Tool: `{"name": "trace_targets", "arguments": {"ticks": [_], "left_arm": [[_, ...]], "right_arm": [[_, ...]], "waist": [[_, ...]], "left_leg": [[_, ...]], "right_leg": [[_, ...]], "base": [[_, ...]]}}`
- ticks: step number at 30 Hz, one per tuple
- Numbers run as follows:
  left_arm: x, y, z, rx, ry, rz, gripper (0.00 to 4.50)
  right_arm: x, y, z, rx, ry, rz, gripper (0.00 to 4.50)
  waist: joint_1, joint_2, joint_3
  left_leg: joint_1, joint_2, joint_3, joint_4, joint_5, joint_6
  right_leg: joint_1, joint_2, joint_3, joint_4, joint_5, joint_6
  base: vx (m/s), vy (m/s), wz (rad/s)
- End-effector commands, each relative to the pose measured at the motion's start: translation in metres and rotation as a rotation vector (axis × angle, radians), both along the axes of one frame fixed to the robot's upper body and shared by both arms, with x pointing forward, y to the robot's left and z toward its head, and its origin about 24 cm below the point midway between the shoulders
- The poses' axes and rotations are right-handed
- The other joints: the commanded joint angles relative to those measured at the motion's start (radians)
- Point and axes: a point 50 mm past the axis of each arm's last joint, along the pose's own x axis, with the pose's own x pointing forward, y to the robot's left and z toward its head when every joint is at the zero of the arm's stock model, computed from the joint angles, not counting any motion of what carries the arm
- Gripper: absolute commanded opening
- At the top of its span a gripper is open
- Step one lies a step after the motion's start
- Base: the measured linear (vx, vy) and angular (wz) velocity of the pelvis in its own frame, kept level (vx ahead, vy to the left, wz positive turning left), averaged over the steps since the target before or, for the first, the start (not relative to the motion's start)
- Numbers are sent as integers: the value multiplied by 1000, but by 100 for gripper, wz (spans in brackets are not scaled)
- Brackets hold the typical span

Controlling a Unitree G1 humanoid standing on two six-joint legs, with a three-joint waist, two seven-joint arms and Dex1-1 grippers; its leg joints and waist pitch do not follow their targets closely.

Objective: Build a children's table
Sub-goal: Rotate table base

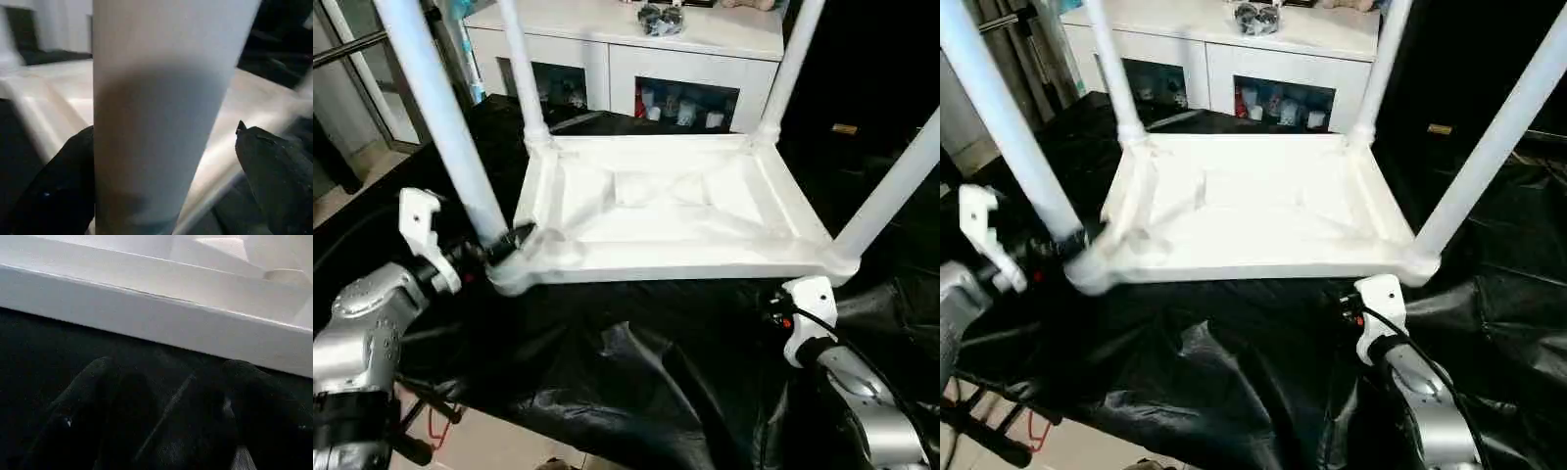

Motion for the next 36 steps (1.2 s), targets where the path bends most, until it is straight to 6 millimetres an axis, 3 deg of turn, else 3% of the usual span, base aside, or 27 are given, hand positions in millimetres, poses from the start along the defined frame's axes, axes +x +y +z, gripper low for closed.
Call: {"name": "trace_targets", "arguments": {"ticks": [1,2,3,7,8,14,18,20,23,24,31,34,36], "left_arm": [[-4,-7,1,10,14,-73,448],[-9,-10,1,12,23,-113,448],[-13,-13,2,9,30,-146,448],[-25,-19,4,4,55,-233,448],[-27,-22,5,0,56,-252,448],[-36,-47,10,-38,56,-367,448],[-41,-61,16,-83,72,-450,448],[-44,-67,17,-105,89,-486,448],[-48,-74,18,-131,111,-525,448],[-49,-75,17,-136,117,-536,448],[-51,-93,22,-199,131,-611,448],[-51,-104,23,-215,131,-657,448],[-49,-115,24,-222,124,-684,448]], "right_arm": [[3,1,0,-17,12,5,378],[7,3,0,-23,14,14,378],[11,4,1,-28,17,20,378],[22,10,3,-38,18,38,378],[25,13,3,-40,19,51,378],[43,33,5,-31,10,131,378],[49,46,7,-18,6,212,378],[51,53,6,-12,12,260,378],[52,61,7,-3,10,313,378],[53,64,7,3,8,328,378],[57,82,10,16,-17,433,378],[58,86,11,13,-24,464,378],[59,88,12,14,-27,478,378]], "waist": [[2,10,-51],[1,11,-50],[0,4,-50],[1,7,-51],[-1,-2,-51],[-2,4,-50],[-13,5,-51],[-17,1,-51],[-20,2,-53],[-20,7,-53],[-23,10,-51],[-23,7,-49],[-22,-3,-49]], "left_leg": [[22,27,-10,-85,-314,-22],[24,28,-11,-84,-320,-24],[22,28,-10,-84,-315,-23],[24,28,-8,-82,-287,-18],[22,27,-6,-81,-275,-14],[24,26,-5,-80,-268,-18],[20,23,-7,-81,-289,-30],[19,23,-7,-79,-284,-23],[18,22,-5,-75,-262,-14],[17,22,-6,-74,-253,-11],[21,22,-7,-77,-304,-21],[24,23,-8,-79,-330,-26],[22,23,-8,-79,-327,-24]], "right_leg": [[30,-35,29,-72,-167,-201],[30,-36,30,-73,-180,-203],[31,-36,30,-73,-179,-202],[29,-34,30,-68,-162,-210],[31,-32,30,-67,-150,-213],[31,-32,30,-65,-154,-214],[35,-33,28,-65,-178,-210],[36,-32,29,-67,-176,-210],[36,-32,29,-64,-163,-220],[37,-31,28,-63,-152,-227],[35,-29,26,-67,-191,-230],[32,-29,26,-71,-229,-224],[34,-32,27,-72,-262,-215]], "base": [[0,0,0],[0,0,0],[0,0,0],[0,0,0],[0,0,0],[0,0,0],[0,0,0],[0,0,0],[0,0,0],[0,0,0],[0,0,0],[0,0,0],[0,0,0]]}}
